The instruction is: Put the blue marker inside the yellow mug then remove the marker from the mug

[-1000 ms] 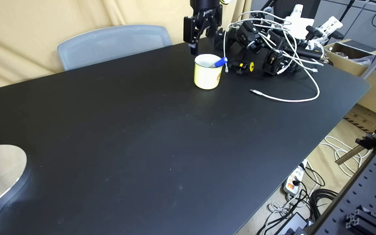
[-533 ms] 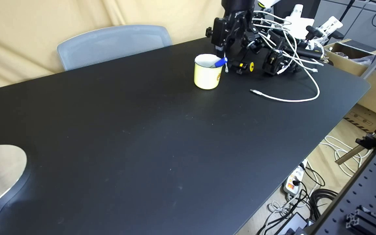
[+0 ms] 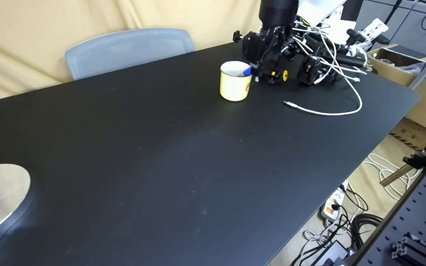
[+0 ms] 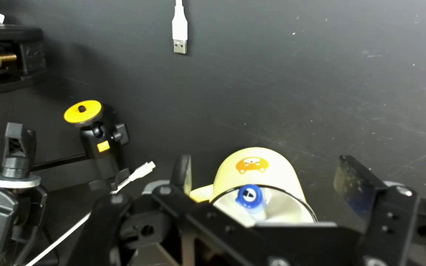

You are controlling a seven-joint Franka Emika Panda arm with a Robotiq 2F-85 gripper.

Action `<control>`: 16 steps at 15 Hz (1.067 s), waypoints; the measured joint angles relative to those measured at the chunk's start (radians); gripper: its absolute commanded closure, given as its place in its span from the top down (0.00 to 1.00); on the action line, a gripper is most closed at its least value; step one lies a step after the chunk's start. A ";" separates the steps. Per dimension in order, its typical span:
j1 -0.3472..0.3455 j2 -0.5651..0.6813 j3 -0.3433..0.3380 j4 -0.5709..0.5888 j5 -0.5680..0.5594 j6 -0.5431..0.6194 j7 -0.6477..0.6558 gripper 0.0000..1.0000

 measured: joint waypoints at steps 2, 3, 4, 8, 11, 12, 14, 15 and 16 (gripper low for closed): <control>-0.003 0.014 0.000 0.000 0.001 0.038 0.000 1.00; -0.004 0.020 -0.001 0.000 0.001 0.054 0.000 1.00; -0.005 0.027 -0.002 0.001 0.001 0.066 0.000 0.75; -0.008 0.050 -0.007 0.006 0.003 0.099 0.001 0.53; -0.008 0.060 -0.014 0.009 0.003 0.119 0.002 0.33; -0.008 0.063 -0.016 0.010 0.003 0.124 0.002 0.27; -0.008 0.066 -0.018 0.014 0.003 0.133 0.002 0.12; -0.008 0.067 -0.019 0.017 0.003 0.134 0.002 0.06; -0.008 0.068 -0.019 0.022 0.003 0.135 0.002 0.02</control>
